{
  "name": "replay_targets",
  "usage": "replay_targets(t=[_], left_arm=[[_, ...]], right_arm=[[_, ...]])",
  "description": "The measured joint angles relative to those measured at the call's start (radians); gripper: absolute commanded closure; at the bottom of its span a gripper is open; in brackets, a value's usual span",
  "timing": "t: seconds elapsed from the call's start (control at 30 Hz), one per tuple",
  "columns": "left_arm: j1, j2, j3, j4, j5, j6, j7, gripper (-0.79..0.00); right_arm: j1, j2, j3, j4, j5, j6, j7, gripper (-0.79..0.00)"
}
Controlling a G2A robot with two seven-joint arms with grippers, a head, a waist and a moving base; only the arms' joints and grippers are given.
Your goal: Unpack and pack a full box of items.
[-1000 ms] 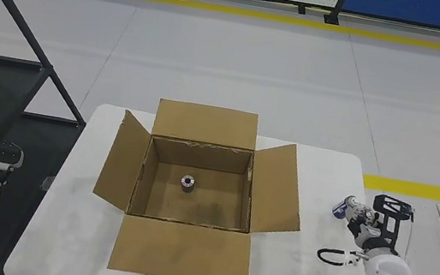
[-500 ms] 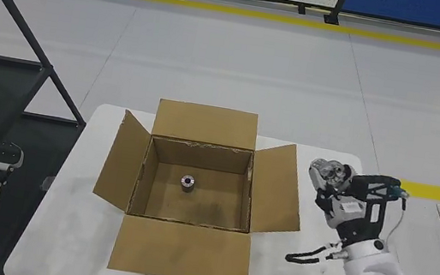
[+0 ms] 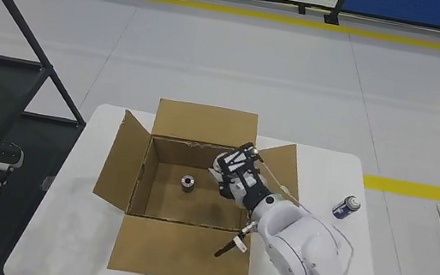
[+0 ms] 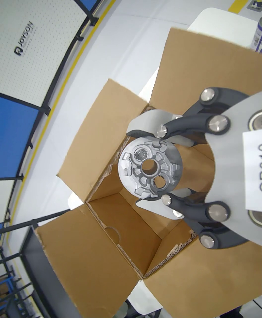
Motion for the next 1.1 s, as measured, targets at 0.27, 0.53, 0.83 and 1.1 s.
replay_targets(t=[0.27, 0.53, 0.83, 1.1], left_arm=[[0.0, 0.0, 0.0, 0.0, 0.0, 0.0, 0.0, -0.785], [0.0, 0.0, 0.0, 0.0, 0.0, 0.0, 0.0, -0.785], [0.0, 0.0, 0.0, 0.0, 0.0, 0.0, 0.0, -0.785], [0.0, 0.0, 0.0, 0.0, 0.0, 0.0, 0.0, -0.785]], right_arm=[[0.16, -0.04, -0.123, 0.287, 0.033, 0.038, 0.029, 0.0], [0.264, -0.083, -0.206, 0.54, 0.083, 0.058, 0.03, 0.0], [0.33, -0.121, -0.264, 0.676, 0.101, 0.081, 0.055, 0.0], [0.385, -0.152, -0.283, 0.804, 0.146, 0.058, 0.034, 0.0]])
